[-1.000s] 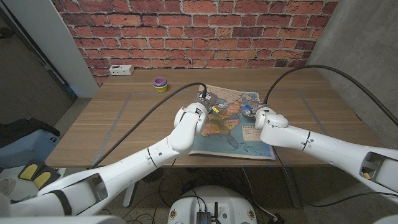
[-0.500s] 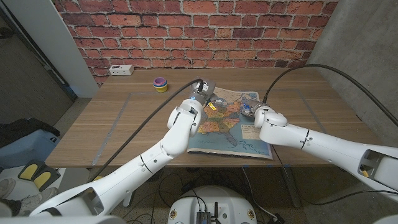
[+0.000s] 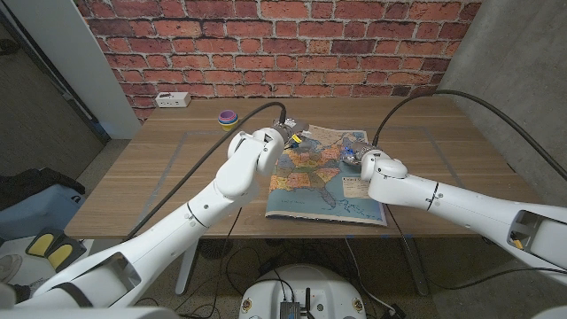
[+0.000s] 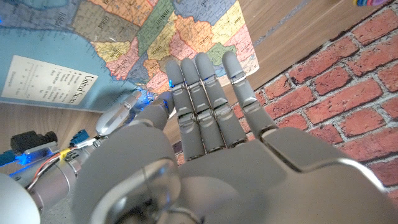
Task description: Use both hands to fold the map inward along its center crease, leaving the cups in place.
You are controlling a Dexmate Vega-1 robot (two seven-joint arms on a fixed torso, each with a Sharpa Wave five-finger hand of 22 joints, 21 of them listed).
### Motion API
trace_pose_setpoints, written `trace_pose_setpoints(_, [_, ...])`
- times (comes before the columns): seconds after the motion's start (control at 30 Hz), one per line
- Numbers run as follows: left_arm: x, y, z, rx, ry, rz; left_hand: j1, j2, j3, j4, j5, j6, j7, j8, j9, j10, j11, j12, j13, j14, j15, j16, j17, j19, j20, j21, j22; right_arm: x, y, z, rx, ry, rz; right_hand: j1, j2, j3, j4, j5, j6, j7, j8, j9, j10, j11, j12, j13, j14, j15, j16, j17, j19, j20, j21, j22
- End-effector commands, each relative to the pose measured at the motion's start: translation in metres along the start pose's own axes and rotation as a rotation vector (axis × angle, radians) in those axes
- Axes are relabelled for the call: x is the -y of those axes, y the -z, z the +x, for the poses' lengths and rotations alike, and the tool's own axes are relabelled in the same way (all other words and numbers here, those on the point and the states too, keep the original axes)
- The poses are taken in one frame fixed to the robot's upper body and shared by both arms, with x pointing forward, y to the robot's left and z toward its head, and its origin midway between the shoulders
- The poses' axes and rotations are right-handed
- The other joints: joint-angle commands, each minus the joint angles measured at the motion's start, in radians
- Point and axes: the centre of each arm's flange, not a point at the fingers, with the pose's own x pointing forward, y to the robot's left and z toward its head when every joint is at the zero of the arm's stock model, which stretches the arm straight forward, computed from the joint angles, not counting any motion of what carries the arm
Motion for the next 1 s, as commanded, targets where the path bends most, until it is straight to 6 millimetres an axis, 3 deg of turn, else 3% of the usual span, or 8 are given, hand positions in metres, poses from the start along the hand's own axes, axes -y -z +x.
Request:
trace_pose_setpoints(0.03, [0.002,-0.006,-0.003,0.075,0.175,-0.010,0.004,-0.004,0.017,0.002,0.013,-0.002,0.007,-0.006,-0.001,0.018,0.001,0.013,0.008,0.035,-0.001,-0.002,-0.005,0.025,-0.003,0.010,-0.001,0.000,-0.001,-0.001,0.002,-0.003,-0.006,0.005,-0.002,0.003,-0.005,0.003,-0.004,0.002,-0.001,0.000,-0.003,0.004,0.000,0.002,0.000,-0.077,-0.003,-0.001,0.000,-0.001,0.002,0.005])
trace_pose_setpoints(0.53, [0.017,-0.008,0.001,0.052,0.346,0.000,0.004,-0.024,0.071,-0.005,0.028,-0.022,0.005,-0.046,-0.024,0.004,0.008,-0.035,-0.042,0.049,-0.001,-0.065,-0.087,0.070,0.005,0.012,-0.005,-0.001,-0.004,-0.003,0.012,-0.002,-0.014,0.005,-0.001,0.003,-0.008,0.003,-0.005,0.001,-0.001,0.000,-0.004,0.004,-0.001,0.002,0.000,-0.077,-0.003,-0.001,0.001,-0.001,0.002,0.005])
trace_pose_setpoints(1.0, [0.039,-0.006,0.014,0.052,0.495,-0.026,0.003,-0.035,0.090,-0.006,0.031,-0.025,0.005,-0.062,-0.035,0.001,0.017,-0.062,-0.065,0.049,0.012,-0.091,-0.126,0.092,-0.001,0.012,-0.007,-0.004,-0.003,-0.005,0.007,-0.008,-0.016,0.006,0.000,0.003,-0.009,0.003,-0.008,0.001,-0.002,0.000,-0.006,0.003,-0.001,0.002,0.000,-0.076,-0.003,-0.001,0.000,-0.001,0.002,0.005])
